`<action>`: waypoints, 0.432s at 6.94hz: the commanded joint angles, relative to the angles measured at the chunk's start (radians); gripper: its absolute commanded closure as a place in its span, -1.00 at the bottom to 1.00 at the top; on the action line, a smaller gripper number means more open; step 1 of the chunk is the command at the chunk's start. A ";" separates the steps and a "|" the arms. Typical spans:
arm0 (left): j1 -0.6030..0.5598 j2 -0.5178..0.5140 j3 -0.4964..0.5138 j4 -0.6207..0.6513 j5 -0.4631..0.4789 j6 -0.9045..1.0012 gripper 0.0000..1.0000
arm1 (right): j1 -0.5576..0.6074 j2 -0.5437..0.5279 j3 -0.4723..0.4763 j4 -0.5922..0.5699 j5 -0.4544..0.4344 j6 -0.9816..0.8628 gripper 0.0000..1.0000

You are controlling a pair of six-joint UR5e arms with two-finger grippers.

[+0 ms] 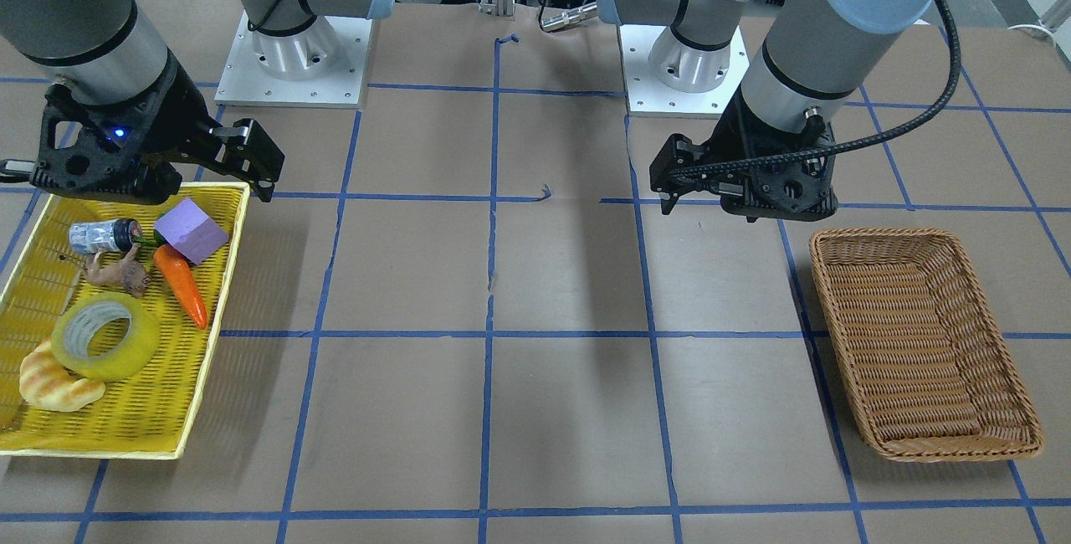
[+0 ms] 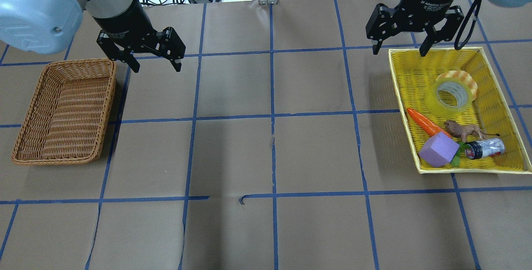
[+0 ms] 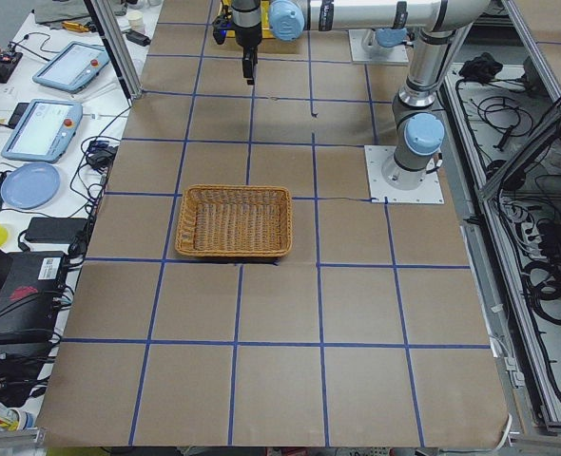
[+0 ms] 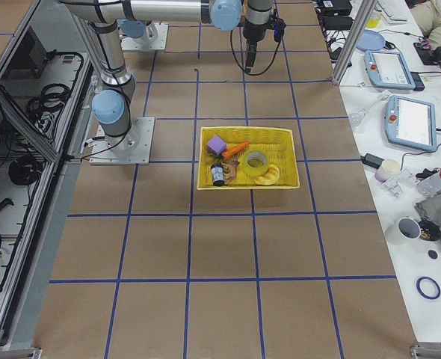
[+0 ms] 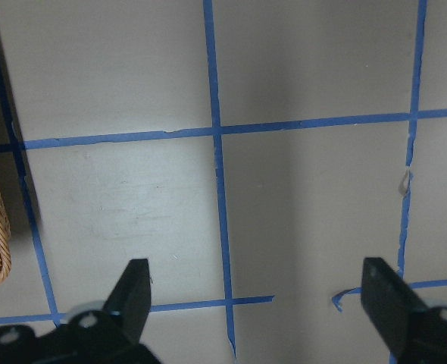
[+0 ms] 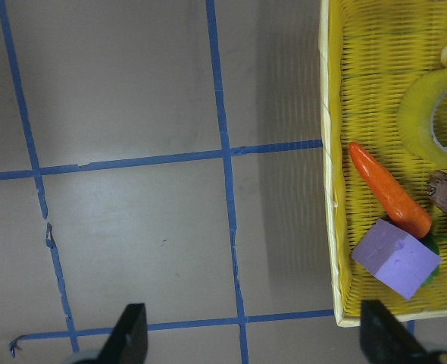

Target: Transfer tape with both arms

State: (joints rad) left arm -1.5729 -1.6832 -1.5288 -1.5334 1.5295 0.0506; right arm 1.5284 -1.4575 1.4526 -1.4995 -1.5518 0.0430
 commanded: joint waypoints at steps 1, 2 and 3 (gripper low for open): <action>0.001 -0.004 -0.002 -0.001 -0.003 0.000 -1.00 | 0.004 0.000 0.002 0.001 -0.013 0.000 -1.00; 0.001 -0.003 -0.005 -0.002 -0.002 0.005 -1.00 | 0.003 0.000 0.002 0.001 -0.011 0.000 -1.00; 0.001 -0.004 -0.007 -0.001 -0.002 0.005 -1.00 | 0.003 0.002 0.003 0.001 -0.014 0.000 -1.00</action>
State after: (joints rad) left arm -1.5724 -1.6863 -1.5333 -1.5347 1.5276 0.0538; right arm 1.5315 -1.4569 1.4545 -1.4989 -1.5631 0.0429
